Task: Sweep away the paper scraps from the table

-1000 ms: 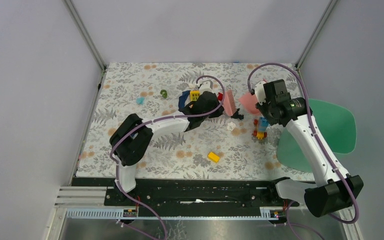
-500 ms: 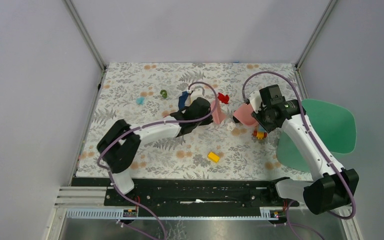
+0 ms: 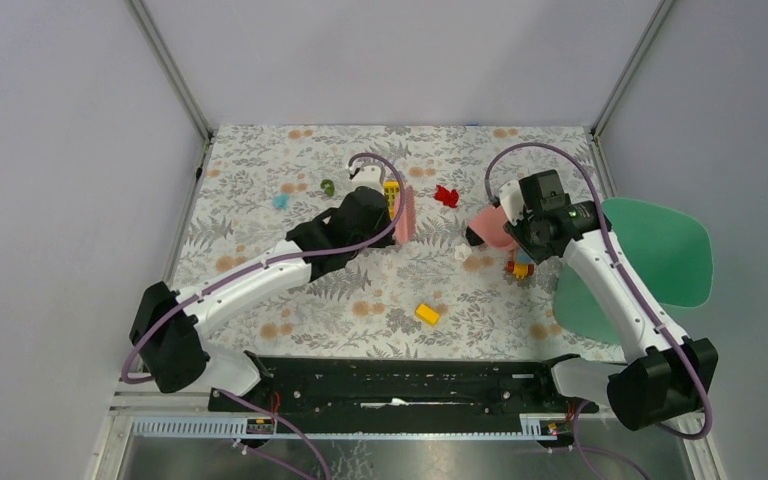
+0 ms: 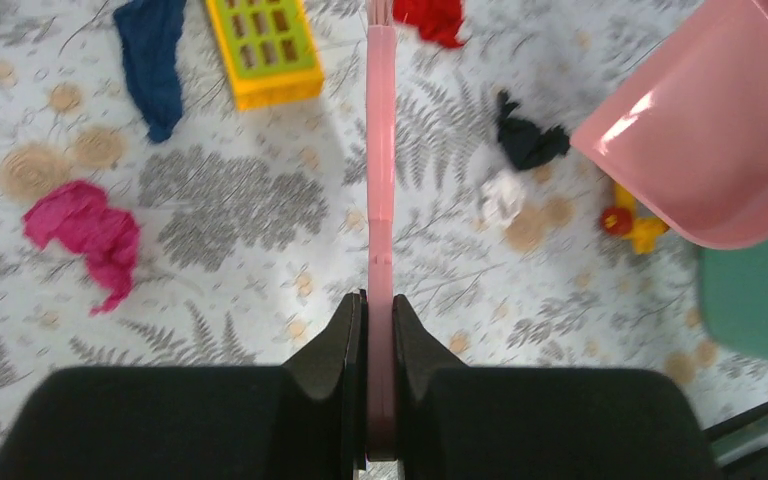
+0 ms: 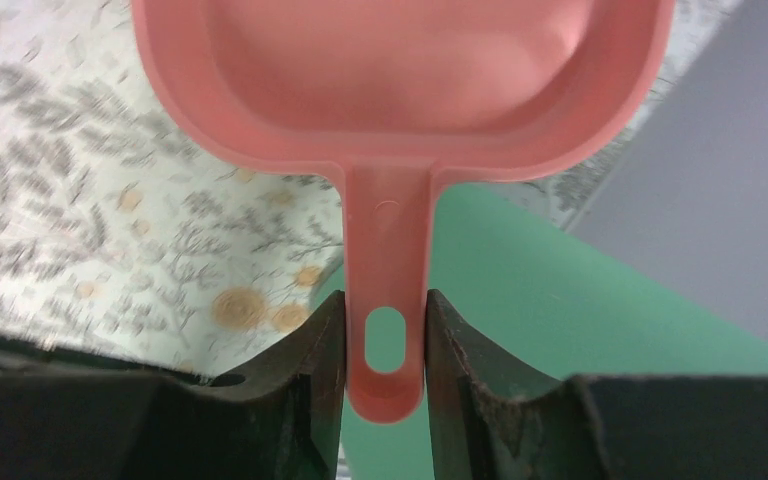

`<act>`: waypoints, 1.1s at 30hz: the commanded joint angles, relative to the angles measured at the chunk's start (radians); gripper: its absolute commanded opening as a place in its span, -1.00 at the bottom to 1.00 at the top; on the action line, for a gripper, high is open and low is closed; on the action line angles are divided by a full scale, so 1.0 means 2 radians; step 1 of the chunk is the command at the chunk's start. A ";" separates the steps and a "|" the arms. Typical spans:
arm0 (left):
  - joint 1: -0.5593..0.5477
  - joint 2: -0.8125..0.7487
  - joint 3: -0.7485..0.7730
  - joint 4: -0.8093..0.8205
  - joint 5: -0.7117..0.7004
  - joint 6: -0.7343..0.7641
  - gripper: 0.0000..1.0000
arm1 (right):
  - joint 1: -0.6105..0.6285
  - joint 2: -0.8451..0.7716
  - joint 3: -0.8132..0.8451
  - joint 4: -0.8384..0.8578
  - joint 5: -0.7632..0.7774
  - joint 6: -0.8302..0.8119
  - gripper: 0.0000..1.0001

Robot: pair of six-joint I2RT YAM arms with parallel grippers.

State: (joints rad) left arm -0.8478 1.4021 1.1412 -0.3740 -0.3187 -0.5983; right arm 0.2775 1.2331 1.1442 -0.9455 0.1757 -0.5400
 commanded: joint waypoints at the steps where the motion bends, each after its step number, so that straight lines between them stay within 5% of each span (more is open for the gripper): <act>1: 0.004 0.006 0.001 0.141 0.015 -0.035 -1.00 | -0.002 -0.027 0.015 0.073 0.090 0.058 -1.00; 5: 0.012 0.083 0.022 0.238 0.089 -0.093 -1.00 | -0.005 -0.033 0.056 0.083 0.082 0.100 -1.00; 18: 0.012 0.267 0.114 0.302 0.224 -0.273 -1.00 | -0.005 -0.061 0.031 0.150 0.077 0.109 -1.00; 26: 0.027 0.251 0.060 0.272 0.227 -0.309 -1.00 | -0.005 -0.059 0.012 0.145 0.040 0.106 -1.00; 33: 0.056 0.156 -0.038 0.227 0.243 -0.287 -1.00 | -0.005 -0.054 0.012 0.119 0.004 0.091 -1.00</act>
State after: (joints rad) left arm -0.7727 1.8740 1.1645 0.0990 0.1249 -1.1824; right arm 0.2722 1.1297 1.1648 -0.6994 0.2310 -0.3412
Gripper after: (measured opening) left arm 0.115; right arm 0.367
